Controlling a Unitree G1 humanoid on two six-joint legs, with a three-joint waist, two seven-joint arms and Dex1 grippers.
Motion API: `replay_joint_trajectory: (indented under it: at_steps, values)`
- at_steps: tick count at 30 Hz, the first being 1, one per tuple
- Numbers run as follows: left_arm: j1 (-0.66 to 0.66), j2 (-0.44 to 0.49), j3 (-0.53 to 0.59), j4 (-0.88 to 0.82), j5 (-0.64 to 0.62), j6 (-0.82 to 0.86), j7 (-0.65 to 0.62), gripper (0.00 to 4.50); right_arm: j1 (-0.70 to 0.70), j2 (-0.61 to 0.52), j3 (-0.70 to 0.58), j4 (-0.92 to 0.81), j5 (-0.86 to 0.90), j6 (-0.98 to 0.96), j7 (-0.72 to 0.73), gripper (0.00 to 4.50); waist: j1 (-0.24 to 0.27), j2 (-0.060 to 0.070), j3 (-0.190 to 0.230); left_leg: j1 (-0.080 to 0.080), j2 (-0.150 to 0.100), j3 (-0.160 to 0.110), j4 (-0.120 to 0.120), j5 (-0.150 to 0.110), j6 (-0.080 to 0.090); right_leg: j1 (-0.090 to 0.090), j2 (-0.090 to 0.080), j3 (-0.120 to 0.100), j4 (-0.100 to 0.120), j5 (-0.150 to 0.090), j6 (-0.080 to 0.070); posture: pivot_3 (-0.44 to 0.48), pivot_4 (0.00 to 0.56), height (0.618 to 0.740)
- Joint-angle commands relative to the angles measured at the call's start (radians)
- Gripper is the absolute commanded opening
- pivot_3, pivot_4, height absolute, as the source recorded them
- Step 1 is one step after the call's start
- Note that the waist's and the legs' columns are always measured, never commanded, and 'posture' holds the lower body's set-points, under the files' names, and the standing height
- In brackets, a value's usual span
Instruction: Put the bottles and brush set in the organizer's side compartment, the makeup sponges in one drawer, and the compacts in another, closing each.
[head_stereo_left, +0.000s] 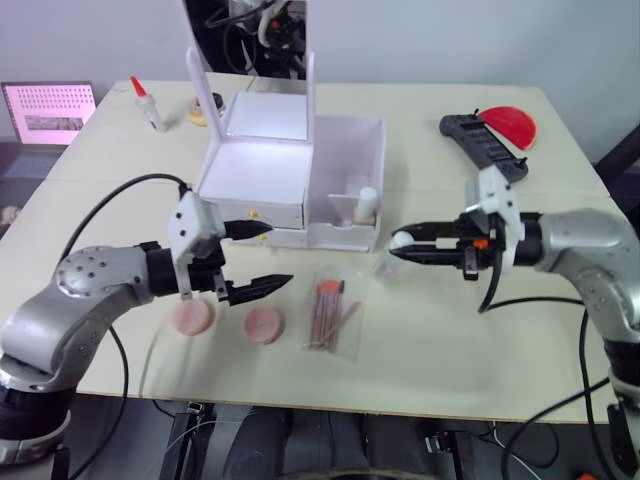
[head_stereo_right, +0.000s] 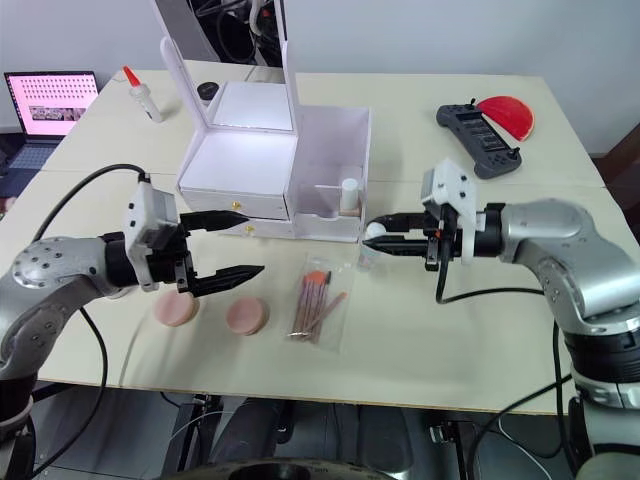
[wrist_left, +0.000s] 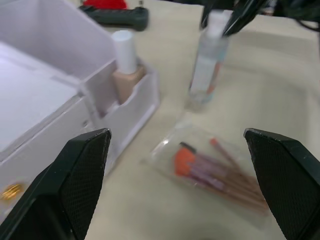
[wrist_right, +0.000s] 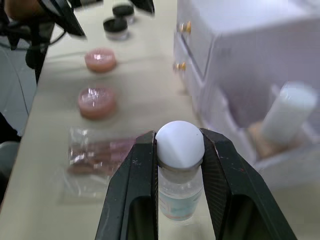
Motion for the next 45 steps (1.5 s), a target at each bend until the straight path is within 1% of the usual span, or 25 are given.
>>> replay_joint_trajectory:
  at_steps: [1, 4, 7, 11, 14, 16, 18, 21, 24, 28, 32, 39, 41, 43, 44, 45]
  values:
    - [0.043, 0.007, 0.079, -0.023, 0.010, -0.034, 0.011, 4.50, -0.111, 0.031, 0.002, 0.007, 0.049, 0.025, 0.010, 0.67, 0.000, 0.000, 0.000, 0.000, 0.000, 0.000, 0.000, 0.000, 0.000, 0.000, 0.000, 0.000, 0.000, 0.000, 0.000, 0.000, 0.150, 0.740]
    - [0.122, -0.027, 0.173, -0.038, -0.006, -0.056, 0.043, 4.50, -0.255, 0.094, 0.059, 0.095, 0.009, 0.005, 0.009, 0.67, -0.008, 0.000, 0.000, 0.000, 0.000, 0.000, 0.000, 0.000, 0.000, -0.001, 0.000, 0.000, 0.000, 0.000, 0.000, 0.000, 0.150, 0.740]
    - [0.190, -0.050, 0.234, -0.058, -0.002, -0.071, 0.068, 4.50, -0.340, 0.156, 0.123, 0.191, -0.072, -0.064, 0.009, 0.67, -0.004, 0.000, 0.000, 0.000, 0.000, 0.000, -0.001, 0.000, 0.000, -0.001, 0.000, 0.000, 0.000, 0.000, 0.000, 0.000, 0.150, 0.740]
    - [0.287, -0.077, 0.274, -0.105, 0.015, -0.084, 0.100, 4.50, -0.418, 0.242, 0.173, 0.319, -0.143, -0.144, 0.022, 0.67, 0.000, -0.001, 0.000, 0.000, 0.000, 0.000, -0.001, 0.000, 0.000, -0.001, 0.000, 0.000, 0.000, 0.000, 0.000, 0.000, 0.150, 0.740]
    - [0.341, -0.138, 0.297, -0.147, -0.018, -0.085, 0.158, 4.50, -0.472, 0.299, 0.201, 0.431, -0.202, -0.218, 0.035, 0.67, -0.001, -0.001, 0.000, -0.001, -0.001, 0.000, -0.001, 0.000, 0.000, -0.001, 0.000, 0.000, 0.000, 0.000, 0.000, 0.000, 0.150, 0.740]
    - [0.372, -0.158, 0.306, -0.168, -0.019, -0.086, 0.174, 4.50, -0.485, 0.319, 0.209, 0.481, -0.227, -0.256, 0.052, 0.67, -0.001, -0.001, 0.000, -0.001, -0.001, 0.000, -0.001, 0.000, 0.000, -0.002, 0.000, 0.000, 0.000, 0.000, 0.000, 0.000, 0.150, 0.740]
    - [0.415, -0.178, 0.323, -0.202, -0.017, -0.085, 0.202, 4.50, -0.511, 0.342, 0.220, 0.567, -0.265, -0.317, 0.067, 0.67, -0.003, -0.001, 0.000, 0.000, 0.000, -0.001, -0.001, 0.000, 0.000, -0.002, 0.001, 0.000, 0.001, 0.000, 0.000, 0.000, 0.150, 0.740]
    - [0.450, -0.185, 0.335, -0.231, -0.022, -0.085, 0.223, 4.50, -0.535, 0.358, 0.225, 0.633, -0.302, -0.373, 0.091, 0.67, -0.005, -0.001, 0.000, 0.000, 0.000, 0.000, -0.001, 0.000, 0.000, -0.002, 0.001, 0.000, 0.001, 0.000, 0.000, 0.000, 0.150, 0.740]
    - [0.477, -0.185, 0.333, -0.250, -0.017, -0.088, 0.233, 4.50, -0.540, 0.365, 0.242, 0.670, -0.337, -0.408, 0.125, 0.67, -0.006, -0.001, 0.000, 0.000, 0.000, 0.000, -0.001, 0.000, 0.000, -0.002, 0.001, 0.000, 0.001, 0.000, 0.000, 0.000, 0.150, 0.740]
    - [0.477, -0.184, 0.324, -0.256, -0.014, -0.088, 0.248, 4.50, -0.531, 0.385, 0.284, 0.711, -0.394, -0.442, 0.148, 0.67, -0.007, -0.001, 0.000, 0.000, 0.000, 0.000, -0.001, 0.000, 0.000, -0.002, 0.001, 0.000, 0.001, 0.000, 0.000, 0.000, 0.150, 0.740]
    - [0.489, -0.193, 0.319, -0.254, -0.007, -0.101, 0.250, 4.50, -0.550, 0.414, 0.290, 0.761, -0.437, -0.470, 0.139, 0.67, -0.007, -0.001, 0.000, 0.000, 0.000, 0.000, -0.001, 0.000, 0.000, -0.002, 0.001, 0.000, 0.001, 0.001, 0.000, 0.000, 0.150, 0.740]
    - [0.505, -0.213, 0.298, -0.254, 0.019, -0.129, 0.261, 4.50, -0.578, 0.425, 0.302, 0.813, -0.488, -0.475, 0.161, 0.67, -0.006, -0.001, 0.000, 0.000, 0.000, 0.000, -0.001, 0.000, 0.000, -0.003, 0.001, 0.001, 0.001, 0.001, 0.000, 0.000, 0.150, 0.740]
    - [0.508, -0.214, 0.297, -0.251, 0.022, -0.136, 0.261, 4.50, -0.593, 0.427, 0.297, 0.831, -0.491, -0.461, 0.172, 1.70, -0.007, -0.001, 0.000, 0.000, 0.000, 0.000, -0.001, 0.000, -0.001, -0.002, 0.001, 0.001, 0.001, 0.001, 0.000, 0.000, 0.150, 0.740]
    - [0.512, -0.214, 0.299, -0.245, 0.025, -0.144, 0.257, 4.50, -0.606, 0.430, 0.288, 0.840, -0.486, -0.451, 0.178, 2.56, -0.007, -0.001, 0.000, 0.000, 0.000, 0.000, -0.001, 0.000, -0.001, -0.002, 0.001, 0.001, 0.001, 0.001, 0.000, 0.000, 0.150, 0.740]
    - [0.514, -0.214, 0.300, -0.241, 0.027, -0.147, 0.254, 4.50, -0.609, 0.431, 0.281, 0.841, -0.481, -0.448, 0.180, 3.11, -0.008, 0.000, 0.000, 0.000, 0.000, 0.000, -0.001, 0.000, -0.001, -0.002, 0.001, 0.001, 0.001, 0.001, 0.000, 0.000, 0.150, 0.740]
    - [0.513, -0.211, 0.302, -0.233, 0.030, -0.152, 0.250, 4.50, -0.615, 0.430, 0.270, 0.840, -0.471, -0.442, 0.182, 3.56, -0.008, -0.001, 0.000, 0.000, 0.000, 0.000, -0.001, 0.000, -0.001, -0.003, 0.001, 0.001, 0.001, 0.001, 0.000, 0.000, 0.150, 0.740]
